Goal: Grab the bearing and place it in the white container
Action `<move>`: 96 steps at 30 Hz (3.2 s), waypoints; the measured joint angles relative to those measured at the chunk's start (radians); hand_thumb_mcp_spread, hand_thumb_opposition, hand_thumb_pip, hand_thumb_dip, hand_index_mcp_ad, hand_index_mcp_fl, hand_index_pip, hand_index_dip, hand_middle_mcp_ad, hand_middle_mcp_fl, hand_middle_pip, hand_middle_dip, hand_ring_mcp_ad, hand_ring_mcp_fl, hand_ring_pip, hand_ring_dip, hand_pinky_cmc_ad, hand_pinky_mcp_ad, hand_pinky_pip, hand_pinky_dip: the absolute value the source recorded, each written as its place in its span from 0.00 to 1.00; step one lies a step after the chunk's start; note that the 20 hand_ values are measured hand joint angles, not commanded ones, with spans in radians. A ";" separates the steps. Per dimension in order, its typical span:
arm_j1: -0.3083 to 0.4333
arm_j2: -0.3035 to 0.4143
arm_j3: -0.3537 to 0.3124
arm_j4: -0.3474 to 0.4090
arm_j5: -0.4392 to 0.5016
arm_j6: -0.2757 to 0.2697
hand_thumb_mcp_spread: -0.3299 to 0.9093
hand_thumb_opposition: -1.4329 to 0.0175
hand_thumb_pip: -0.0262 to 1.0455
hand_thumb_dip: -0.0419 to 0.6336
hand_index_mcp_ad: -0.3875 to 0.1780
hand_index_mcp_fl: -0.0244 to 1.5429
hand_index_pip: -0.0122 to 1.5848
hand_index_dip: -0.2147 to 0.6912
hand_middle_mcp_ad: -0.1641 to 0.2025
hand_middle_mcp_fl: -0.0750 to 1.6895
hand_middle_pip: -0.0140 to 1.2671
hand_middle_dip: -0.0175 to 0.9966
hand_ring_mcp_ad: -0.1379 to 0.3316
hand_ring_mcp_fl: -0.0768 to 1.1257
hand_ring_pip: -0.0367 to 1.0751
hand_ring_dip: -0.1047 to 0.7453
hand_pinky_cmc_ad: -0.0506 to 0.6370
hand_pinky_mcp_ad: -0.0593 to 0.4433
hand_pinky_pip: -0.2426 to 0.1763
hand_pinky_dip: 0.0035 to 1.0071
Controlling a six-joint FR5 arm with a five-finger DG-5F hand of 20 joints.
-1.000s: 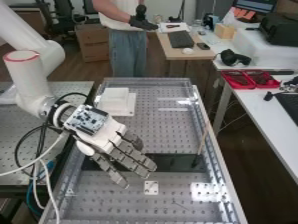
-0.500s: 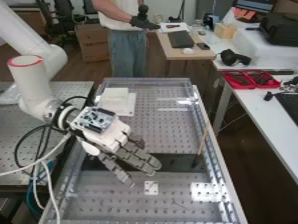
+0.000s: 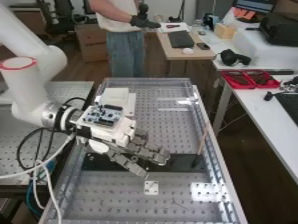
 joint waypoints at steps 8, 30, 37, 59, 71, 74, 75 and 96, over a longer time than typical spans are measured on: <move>-0.035 0.000 -0.001 0.004 -0.090 -0.057 0.70 0.40 0.39 0.45 0.53 0.14 0.85 0.67 0.70 0.05 0.12 0.11 0.40 0.07 0.11 0.10 0.62 0.61 0.32 0.13; -0.112 -0.054 0.046 -0.009 -0.231 -0.128 0.70 0.40 0.39 0.45 0.51 0.15 0.85 0.65 0.69 0.05 0.12 0.11 0.37 0.07 0.11 0.10 0.62 0.61 0.32 0.14; -0.126 -0.073 0.063 -0.013 -0.261 -0.138 0.70 0.40 0.39 0.45 0.51 0.15 0.85 0.64 0.68 0.05 0.12 0.11 0.37 0.07 0.11 0.10 0.62 0.61 0.32 0.14; -0.134 -0.087 0.069 -0.026 -0.298 -0.154 0.69 0.39 0.41 0.46 0.51 0.16 0.83 0.60 0.68 0.05 0.12 0.11 0.37 0.07 0.11 0.10 0.61 0.61 0.32 0.13; -0.137 -0.089 0.082 -0.039 -0.299 -0.159 0.69 0.39 0.46 0.48 0.48 0.16 0.83 0.58 0.65 0.05 0.12 0.11 0.37 0.07 0.11 0.10 0.61 0.61 0.33 0.14; -0.138 -0.093 0.084 -0.043 -0.299 -0.159 0.69 0.39 0.46 0.48 0.48 0.15 0.83 0.58 0.65 0.05 0.12 0.11 0.37 0.07 0.11 0.10 0.61 0.61 0.33 0.13; -0.138 -0.094 0.085 -0.043 -0.300 -0.161 0.69 0.39 0.46 0.48 0.48 0.16 0.83 0.58 0.65 0.05 0.12 0.11 0.37 0.07 0.11 0.10 0.61 0.61 0.33 0.13; -0.139 -0.095 0.086 -0.054 -0.310 -0.159 0.69 0.39 0.47 0.49 0.48 0.18 0.82 0.58 0.64 0.05 0.12 0.11 0.37 0.07 0.11 0.10 0.61 0.61 0.33 0.14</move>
